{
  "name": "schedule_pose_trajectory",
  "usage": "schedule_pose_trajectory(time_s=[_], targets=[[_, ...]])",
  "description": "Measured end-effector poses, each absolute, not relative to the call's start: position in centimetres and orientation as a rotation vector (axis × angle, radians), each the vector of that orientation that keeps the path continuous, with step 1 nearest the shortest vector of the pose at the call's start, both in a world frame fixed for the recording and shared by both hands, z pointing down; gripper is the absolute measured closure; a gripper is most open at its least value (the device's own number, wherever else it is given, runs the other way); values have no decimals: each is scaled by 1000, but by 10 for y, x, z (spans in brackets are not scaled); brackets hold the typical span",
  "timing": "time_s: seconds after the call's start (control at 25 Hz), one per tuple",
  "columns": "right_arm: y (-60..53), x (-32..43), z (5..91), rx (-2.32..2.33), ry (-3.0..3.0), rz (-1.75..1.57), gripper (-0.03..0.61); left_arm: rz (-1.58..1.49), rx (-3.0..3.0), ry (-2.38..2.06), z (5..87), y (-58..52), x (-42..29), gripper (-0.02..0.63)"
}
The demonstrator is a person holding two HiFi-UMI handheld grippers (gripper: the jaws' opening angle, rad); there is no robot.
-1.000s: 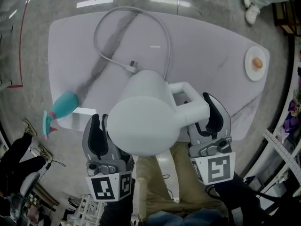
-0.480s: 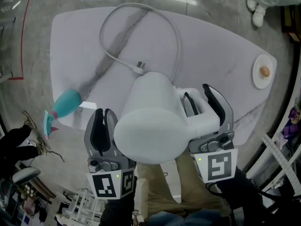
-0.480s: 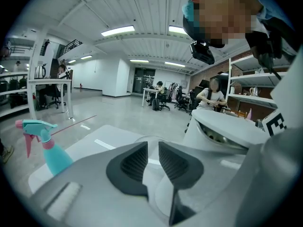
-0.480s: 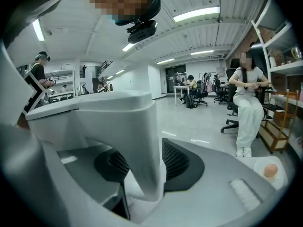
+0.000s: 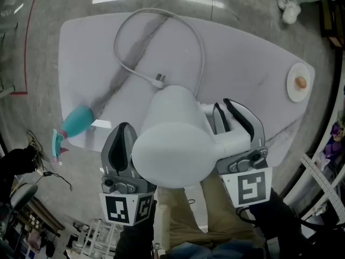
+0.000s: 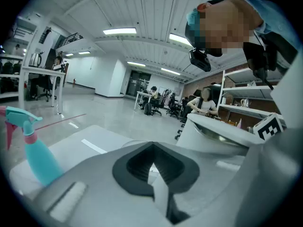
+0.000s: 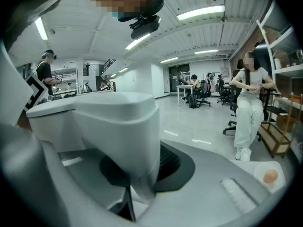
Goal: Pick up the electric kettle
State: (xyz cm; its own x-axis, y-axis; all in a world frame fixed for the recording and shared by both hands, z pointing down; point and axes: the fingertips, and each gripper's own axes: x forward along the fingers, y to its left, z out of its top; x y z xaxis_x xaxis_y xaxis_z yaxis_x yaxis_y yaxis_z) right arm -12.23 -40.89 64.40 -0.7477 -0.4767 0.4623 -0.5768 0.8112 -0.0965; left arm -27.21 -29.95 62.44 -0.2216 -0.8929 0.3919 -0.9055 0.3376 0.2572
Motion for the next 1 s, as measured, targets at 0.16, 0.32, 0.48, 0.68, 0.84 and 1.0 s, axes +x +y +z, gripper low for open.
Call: schedule_pose_trajectory(time_s=[0.16, 0.32, 0.48, 0.68, 0.84, 1.0], targets=[[-410, -119, 631, 817, -2582, 329, 491, 29, 1596, -2145, 611, -302, -271, 614], [-406, -116, 608, 839, -2578, 351, 491, 32, 1605, -2168, 584, -301, -271, 614], [-400, -109, 568, 826, -2575, 309, 491, -15, 1638, -2191, 536, -302, -272, 614], [-394, -105, 497, 887, -2618, 293, 491, -52, 1699, -2256, 457, -298, -272, 614], [-386, -104, 455, 923, -2632, 298, 491, -55, 1726, -2281, 410, -292, -273, 614], [-380, -106, 424, 944, -2641, 299, 491, -54, 1738, -2295, 377, -287, -277, 614]])
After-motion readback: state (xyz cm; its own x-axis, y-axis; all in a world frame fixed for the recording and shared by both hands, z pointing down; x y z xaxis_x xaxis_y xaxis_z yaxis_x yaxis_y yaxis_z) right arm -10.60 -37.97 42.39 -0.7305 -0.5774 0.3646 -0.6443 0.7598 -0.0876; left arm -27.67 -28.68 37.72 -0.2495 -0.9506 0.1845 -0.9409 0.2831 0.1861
